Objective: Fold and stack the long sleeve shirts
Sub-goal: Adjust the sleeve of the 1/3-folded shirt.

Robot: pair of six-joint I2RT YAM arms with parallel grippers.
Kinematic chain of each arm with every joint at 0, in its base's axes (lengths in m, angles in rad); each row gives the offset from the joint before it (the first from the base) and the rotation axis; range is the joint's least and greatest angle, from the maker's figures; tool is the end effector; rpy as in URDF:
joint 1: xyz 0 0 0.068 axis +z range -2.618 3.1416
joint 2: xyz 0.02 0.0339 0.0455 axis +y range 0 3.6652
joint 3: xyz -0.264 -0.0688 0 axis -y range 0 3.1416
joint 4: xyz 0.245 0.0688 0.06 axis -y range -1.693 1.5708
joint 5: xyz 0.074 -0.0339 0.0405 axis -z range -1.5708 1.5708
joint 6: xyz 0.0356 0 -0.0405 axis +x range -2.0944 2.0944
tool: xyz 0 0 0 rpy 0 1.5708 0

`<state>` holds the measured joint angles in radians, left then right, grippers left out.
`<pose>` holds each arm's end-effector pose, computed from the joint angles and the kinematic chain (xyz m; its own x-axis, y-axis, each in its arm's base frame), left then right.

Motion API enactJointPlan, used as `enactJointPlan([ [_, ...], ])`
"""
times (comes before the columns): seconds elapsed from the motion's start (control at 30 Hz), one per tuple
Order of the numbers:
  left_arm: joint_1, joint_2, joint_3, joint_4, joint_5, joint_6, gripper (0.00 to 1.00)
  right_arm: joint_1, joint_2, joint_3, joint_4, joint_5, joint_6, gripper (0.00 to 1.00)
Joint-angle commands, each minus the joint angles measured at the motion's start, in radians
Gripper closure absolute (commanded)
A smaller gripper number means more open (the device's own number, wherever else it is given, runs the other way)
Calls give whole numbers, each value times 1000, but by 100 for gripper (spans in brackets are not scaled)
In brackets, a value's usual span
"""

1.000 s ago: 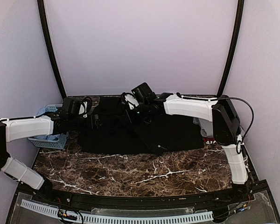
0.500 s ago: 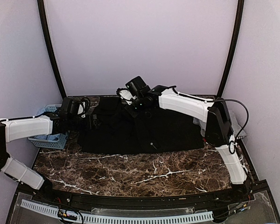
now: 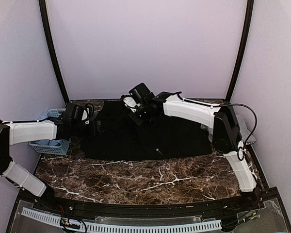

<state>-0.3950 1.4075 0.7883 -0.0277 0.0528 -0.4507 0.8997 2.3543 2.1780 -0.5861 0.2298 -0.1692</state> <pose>0.2751 -0.1167 0.2146 -0.6851 -0.1857 -0.7044 0.1386 0.9161 -0.3762 0.3401 0.4152 0.2416 -0.3122 -0.6568 -0.6864 -0.7230 0.6329 -0.2769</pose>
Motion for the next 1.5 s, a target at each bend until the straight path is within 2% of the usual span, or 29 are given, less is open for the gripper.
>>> enactJointPlan([
  [0.0,7,7,-30,24,33,-8,9,-51,-118,-145,52,-63,154,46],
  [0.1,7,11,-33,50,32,-2,9,-56,-226,-334,132,-86,227,36],
  [0.3,18,47,-38,114,68,-16,10,-55,-332,-600,260,-216,347,30],
  [0.37,27,83,-25,135,98,-11,12,-50,-339,-638,302,-256,376,27],
  [0.5,50,165,30,157,154,33,12,-19,-304,-613,317,-261,388,25],
  [0.67,88,269,111,186,227,106,12,9,-197,-484,246,-144,393,26],
  [0.8,131,351,188,197,382,137,12,9,-133,-401,193,-70,387,29],
  [0.9,144,417,251,186,444,173,12,9,-99,-350,171,-28,377,30],
  [1.0,153,486,302,166,511,219,13,8,-75,-299,134,36,366,39],
  [1.1,172,535,351,157,594,251,15,6,-75,-269,108,93,337,56],
  [1.23,196,587,393,151,726,283,16,1,-108,-275,106,117,296,74],
  [1.47,199,661,459,129,857,316,17,-4,-196,-353,111,105,252,94],
])
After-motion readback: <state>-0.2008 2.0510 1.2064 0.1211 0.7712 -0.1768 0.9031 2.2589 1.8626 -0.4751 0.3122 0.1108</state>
